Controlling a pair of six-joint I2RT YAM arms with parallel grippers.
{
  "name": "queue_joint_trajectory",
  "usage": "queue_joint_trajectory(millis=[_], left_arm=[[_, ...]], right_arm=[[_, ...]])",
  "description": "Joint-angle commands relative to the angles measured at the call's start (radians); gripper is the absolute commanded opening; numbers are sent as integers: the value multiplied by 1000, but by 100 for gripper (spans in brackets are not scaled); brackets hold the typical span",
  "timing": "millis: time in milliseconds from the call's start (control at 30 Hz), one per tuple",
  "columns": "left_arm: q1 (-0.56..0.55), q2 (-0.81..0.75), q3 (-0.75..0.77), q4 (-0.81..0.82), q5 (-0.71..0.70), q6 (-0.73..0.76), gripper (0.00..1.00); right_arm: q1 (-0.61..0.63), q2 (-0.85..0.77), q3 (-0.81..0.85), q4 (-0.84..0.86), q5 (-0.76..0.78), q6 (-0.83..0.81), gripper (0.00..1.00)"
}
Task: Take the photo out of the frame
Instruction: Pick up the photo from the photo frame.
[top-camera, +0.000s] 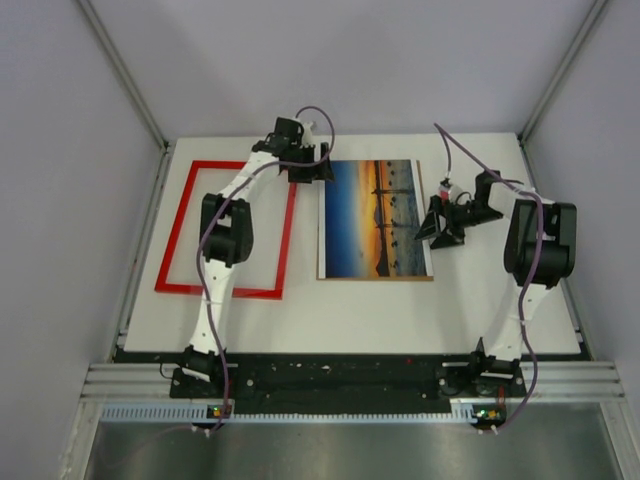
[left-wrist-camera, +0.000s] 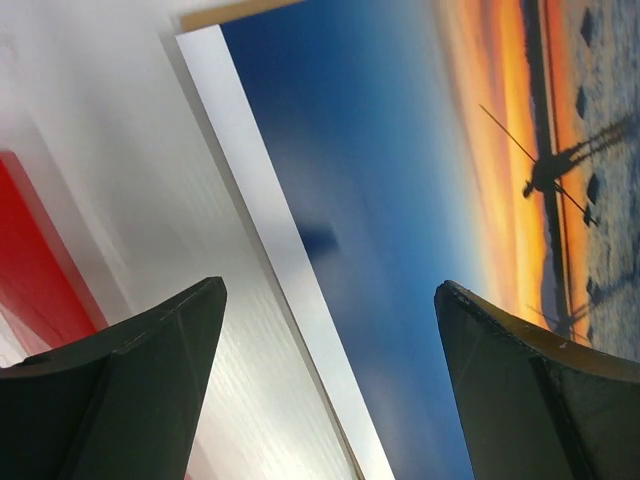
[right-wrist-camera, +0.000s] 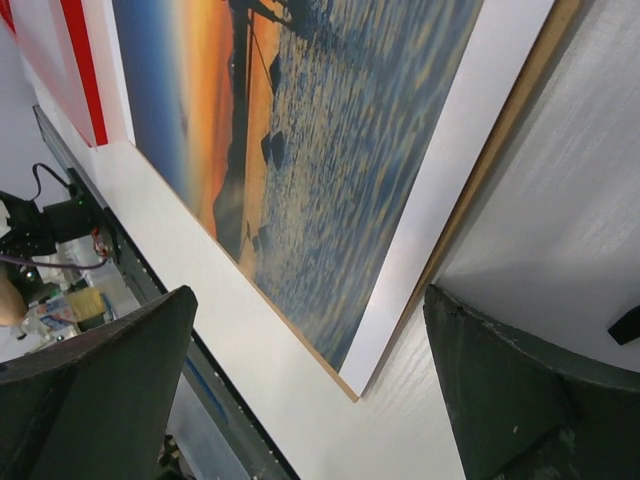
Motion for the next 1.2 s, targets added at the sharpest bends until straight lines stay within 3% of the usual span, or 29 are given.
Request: queue_joint_trajectory(millis=[0,467,667,1167], left_arm=[[-1,77,74,38,-15,-5,92],[-1,123,52,118,118,-117,86],[-1,113,49,129,115,-129,80],[2,31,33,163,153,-169,77]], right_arm=[[25,28,22,47,24,-14,98],[28,9,5,53,1,-11,98],[28,8,-3,55,-2,-17,98],[28,12,-10,56,3,-21,98]])
